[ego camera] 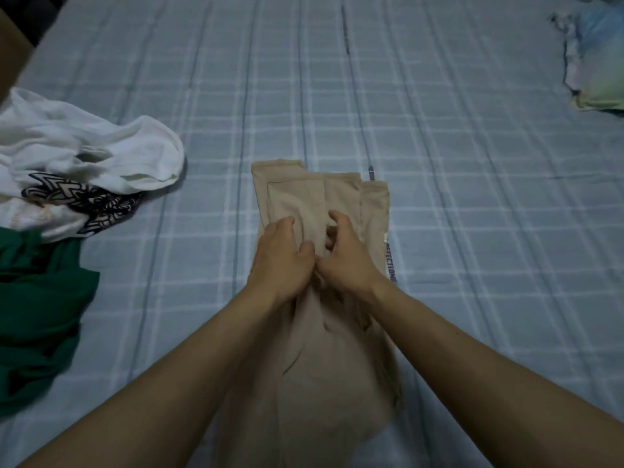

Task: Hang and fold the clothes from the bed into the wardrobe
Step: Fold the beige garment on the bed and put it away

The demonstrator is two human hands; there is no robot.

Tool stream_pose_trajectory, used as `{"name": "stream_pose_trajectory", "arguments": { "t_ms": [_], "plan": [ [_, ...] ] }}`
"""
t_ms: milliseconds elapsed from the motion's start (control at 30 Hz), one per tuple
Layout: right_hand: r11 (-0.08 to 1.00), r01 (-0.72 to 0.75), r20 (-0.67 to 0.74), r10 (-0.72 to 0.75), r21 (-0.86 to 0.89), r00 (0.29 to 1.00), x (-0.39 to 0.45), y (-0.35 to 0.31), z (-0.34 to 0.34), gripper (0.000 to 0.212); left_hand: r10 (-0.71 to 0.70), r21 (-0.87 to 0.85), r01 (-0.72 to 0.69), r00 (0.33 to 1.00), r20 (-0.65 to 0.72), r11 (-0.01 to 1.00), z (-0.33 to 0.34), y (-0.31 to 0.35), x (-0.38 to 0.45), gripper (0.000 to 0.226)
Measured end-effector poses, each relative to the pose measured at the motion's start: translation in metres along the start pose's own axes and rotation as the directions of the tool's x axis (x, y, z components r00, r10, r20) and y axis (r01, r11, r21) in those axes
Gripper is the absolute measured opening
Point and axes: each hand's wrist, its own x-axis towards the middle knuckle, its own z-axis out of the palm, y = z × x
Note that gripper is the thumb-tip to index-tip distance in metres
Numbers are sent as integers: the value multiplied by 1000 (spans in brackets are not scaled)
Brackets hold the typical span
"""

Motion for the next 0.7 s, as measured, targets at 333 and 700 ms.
{"name": "stream_pose_trajectory", "arguments": {
  "t_ms": [333, 700],
  "plan": [
    [906, -140, 8, 150, 400, 989, 37, -20, 2, 44, -123, -223, 117, 992, -15, 968, -4, -2, 41, 7],
    [952, 304, -53, -302, 40, 952, 32, -41, -16, 38, -39, -865, 82, 997, 73, 494, -22, 30, 53, 14]
  ]
}}
